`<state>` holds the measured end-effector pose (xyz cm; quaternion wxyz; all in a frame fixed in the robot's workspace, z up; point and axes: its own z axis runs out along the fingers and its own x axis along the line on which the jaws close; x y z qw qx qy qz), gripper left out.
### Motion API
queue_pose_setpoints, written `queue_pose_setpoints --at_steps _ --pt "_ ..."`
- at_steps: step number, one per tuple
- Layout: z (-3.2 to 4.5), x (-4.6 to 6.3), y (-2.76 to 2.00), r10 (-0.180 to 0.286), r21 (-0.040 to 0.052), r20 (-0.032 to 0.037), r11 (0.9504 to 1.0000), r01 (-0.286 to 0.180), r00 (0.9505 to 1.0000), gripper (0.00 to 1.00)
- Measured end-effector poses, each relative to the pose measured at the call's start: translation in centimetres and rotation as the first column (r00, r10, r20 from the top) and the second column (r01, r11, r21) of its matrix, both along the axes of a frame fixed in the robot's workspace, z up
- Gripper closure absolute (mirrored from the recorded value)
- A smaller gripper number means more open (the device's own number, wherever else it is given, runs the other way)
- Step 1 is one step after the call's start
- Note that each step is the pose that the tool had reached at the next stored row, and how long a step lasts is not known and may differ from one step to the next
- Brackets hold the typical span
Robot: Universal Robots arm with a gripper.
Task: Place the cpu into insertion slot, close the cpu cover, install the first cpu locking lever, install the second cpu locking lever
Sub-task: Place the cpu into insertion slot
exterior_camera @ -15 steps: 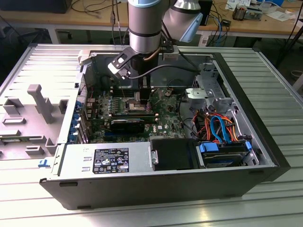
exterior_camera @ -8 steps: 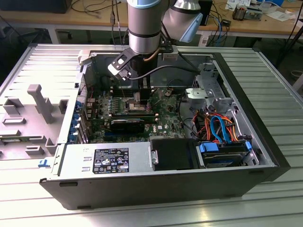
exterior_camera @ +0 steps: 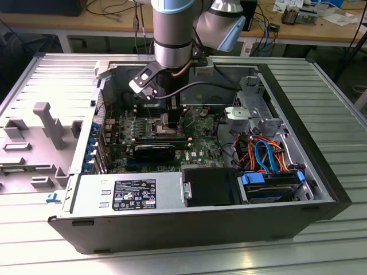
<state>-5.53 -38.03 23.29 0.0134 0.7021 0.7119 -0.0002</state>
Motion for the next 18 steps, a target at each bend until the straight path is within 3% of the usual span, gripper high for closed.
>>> queue_pose_setpoints --at_steps 18 --pt "-0.39 -0.02 0.0 0.0 -0.0001 -0.0001 1.0 0.0 1.0 0.46"
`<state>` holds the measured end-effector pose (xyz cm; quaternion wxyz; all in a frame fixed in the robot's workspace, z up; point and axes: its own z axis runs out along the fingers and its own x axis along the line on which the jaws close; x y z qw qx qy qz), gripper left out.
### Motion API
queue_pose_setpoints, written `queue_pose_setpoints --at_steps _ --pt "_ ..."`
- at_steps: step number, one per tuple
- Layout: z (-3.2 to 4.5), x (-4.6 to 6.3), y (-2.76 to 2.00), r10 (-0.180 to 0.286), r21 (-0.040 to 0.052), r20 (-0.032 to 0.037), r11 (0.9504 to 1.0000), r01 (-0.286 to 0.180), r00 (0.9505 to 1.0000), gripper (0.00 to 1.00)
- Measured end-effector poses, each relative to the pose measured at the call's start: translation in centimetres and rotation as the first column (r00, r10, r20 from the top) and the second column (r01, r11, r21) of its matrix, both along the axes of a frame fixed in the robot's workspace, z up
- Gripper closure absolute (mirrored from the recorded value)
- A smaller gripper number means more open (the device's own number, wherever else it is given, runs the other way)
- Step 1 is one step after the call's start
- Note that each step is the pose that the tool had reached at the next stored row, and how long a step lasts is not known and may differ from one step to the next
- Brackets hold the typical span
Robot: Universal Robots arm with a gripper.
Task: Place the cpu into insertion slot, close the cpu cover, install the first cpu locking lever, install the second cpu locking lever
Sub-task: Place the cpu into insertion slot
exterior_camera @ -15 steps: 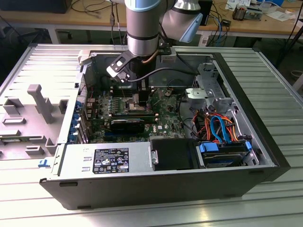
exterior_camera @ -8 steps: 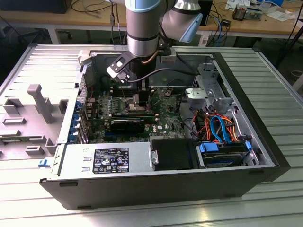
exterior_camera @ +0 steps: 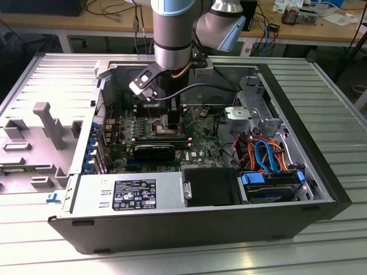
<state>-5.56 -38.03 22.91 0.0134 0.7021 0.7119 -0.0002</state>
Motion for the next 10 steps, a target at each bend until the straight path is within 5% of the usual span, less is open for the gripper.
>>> queue_pose_setpoints --at_steps 10 --pt "-0.58 0.0 0.0 0.0 0.0002 0.0001 1.0 0.0 1.0 0.46"
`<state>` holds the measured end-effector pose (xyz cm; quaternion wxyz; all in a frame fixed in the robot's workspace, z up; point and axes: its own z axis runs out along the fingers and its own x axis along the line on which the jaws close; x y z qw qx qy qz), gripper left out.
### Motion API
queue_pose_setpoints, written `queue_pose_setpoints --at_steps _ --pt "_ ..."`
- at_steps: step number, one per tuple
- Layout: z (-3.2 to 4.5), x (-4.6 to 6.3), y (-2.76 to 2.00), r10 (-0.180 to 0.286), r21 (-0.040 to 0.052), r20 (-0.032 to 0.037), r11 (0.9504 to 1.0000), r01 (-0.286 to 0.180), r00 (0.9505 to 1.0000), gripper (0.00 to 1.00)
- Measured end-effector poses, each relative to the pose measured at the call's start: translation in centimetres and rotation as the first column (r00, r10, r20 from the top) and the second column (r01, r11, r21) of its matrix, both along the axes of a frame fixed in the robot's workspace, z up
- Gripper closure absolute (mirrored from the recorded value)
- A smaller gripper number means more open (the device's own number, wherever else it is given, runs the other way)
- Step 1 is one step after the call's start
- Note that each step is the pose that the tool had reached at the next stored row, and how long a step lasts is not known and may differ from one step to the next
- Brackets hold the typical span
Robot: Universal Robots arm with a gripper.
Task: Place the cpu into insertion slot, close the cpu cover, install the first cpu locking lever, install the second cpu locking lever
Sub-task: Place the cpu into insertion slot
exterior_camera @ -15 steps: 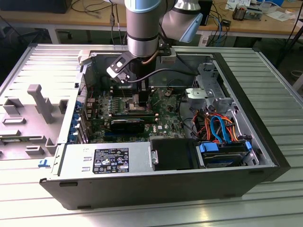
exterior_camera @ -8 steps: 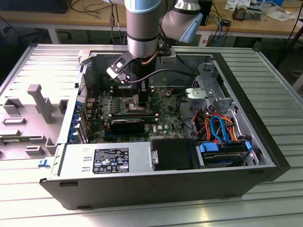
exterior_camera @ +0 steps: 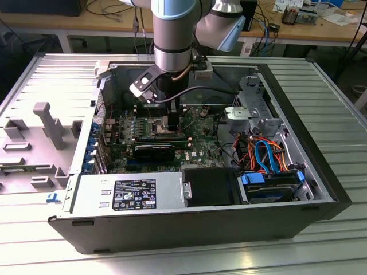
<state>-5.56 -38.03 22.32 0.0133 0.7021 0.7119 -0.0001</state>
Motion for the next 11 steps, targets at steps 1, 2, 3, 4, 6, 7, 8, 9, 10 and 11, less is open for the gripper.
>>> queue_pose_setpoints --at_steps 1,2,3,4,6,7,8,9,10,11 --pt "-0.01 0.0 0.0 0.0 0.0001 0.0 1.0 0.0 1.0 0.46" --pt "-0.02 0.0 0.0 0.0 0.0001 0.0 1.0 0.0 1.0 0.46" --pt "-0.04 0.0 0.0 0.0 0.0002 0.0001 1.0 0.0 1.0 0.46" --pt "-0.08 0.0 0.0 0.0 0.0003 0.0002 1.0 0.0 1.0 0.46" --pt "-0.14 0.0 0.0 0.0 0.0001 0.0 1.0 0.0 1.0 0.46" --pt "-0.16 0.0 0.0 0.0 -0.0001 -0.0001 1.0 0.0 1.0 0.46" --pt "-0.17 0.0 0.0 0.0 0.0 0.0 1.0 0.0 1.0 0.46" --pt "-0.17 -0.01 0.0 0.0 0.0001 0.0 1.0 0.0 1.0 0.46" --pt "-0.17 -0.01 0.0 0.0 0.0001 0.0 1.0 0.0 1.0 0.46" --pt "-0.17 -0.01 0.0 0.0 0.0001 0.0 1.0 0.0 1.0 0.46"
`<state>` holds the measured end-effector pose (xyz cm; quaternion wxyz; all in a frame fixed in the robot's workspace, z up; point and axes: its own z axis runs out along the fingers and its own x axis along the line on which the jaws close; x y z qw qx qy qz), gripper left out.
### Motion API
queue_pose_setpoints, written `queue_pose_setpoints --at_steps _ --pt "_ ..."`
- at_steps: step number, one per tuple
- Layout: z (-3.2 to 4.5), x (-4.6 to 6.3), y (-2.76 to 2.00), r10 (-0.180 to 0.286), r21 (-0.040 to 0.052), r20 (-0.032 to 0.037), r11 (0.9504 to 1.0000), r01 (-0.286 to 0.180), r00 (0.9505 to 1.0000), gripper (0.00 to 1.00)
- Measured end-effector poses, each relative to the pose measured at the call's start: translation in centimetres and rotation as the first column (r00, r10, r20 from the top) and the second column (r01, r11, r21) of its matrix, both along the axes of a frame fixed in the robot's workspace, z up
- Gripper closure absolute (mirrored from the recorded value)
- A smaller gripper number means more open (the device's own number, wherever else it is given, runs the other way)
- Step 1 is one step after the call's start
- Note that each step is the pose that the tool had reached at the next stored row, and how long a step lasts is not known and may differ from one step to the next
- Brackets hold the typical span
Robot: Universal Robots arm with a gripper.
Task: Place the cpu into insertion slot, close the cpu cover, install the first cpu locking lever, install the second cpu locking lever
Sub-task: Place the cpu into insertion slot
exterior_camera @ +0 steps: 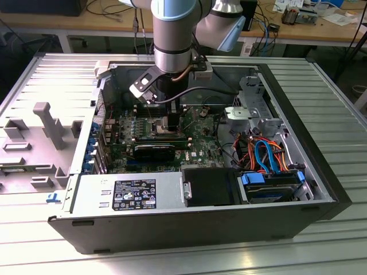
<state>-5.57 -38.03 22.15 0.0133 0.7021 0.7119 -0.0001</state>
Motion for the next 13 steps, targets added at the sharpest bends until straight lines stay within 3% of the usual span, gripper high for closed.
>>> queue_pose_setpoints --at_steps 13 --pt "-0.19 -0.26 0.04 0.001 -0.0015 0.0 1.0 -0.001 1.0 0.46"
